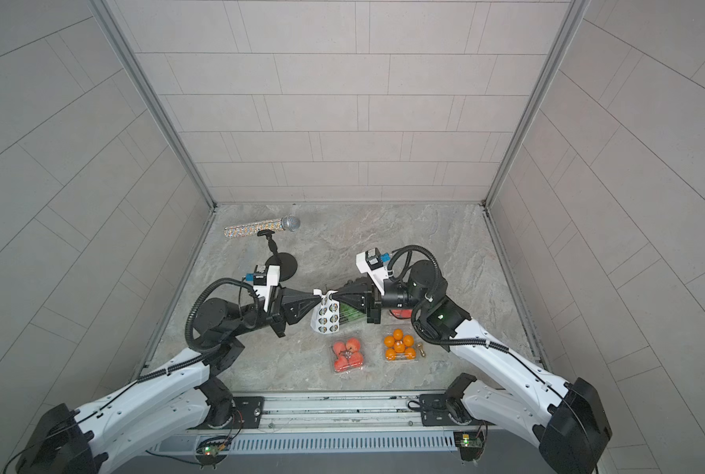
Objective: Label fruit boxes
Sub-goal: Pick up the label sticker from the center of the board, then adjust the label sticker.
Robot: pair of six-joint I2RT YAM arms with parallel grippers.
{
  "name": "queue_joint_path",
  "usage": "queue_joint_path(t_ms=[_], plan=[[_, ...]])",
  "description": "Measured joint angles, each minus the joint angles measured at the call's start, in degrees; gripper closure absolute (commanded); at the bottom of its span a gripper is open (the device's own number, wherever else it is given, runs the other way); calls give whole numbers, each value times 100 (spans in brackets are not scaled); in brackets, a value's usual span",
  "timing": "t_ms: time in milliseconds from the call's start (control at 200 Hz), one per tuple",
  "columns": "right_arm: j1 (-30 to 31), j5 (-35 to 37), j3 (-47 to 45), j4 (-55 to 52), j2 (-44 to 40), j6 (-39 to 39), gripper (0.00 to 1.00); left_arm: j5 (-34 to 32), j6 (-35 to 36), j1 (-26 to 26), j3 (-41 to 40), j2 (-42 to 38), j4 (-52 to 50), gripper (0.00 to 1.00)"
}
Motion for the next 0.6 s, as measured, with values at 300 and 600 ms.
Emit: queue_joint_path(t_ms=[300, 600], plan=[[9, 540, 9, -761, -79, -448, 100, 44, -90, -4, -103, -37, 4, 100], [398, 763, 55, -940, 13, -625, 100, 103, -214, -68, -103, 144, 138, 100]])
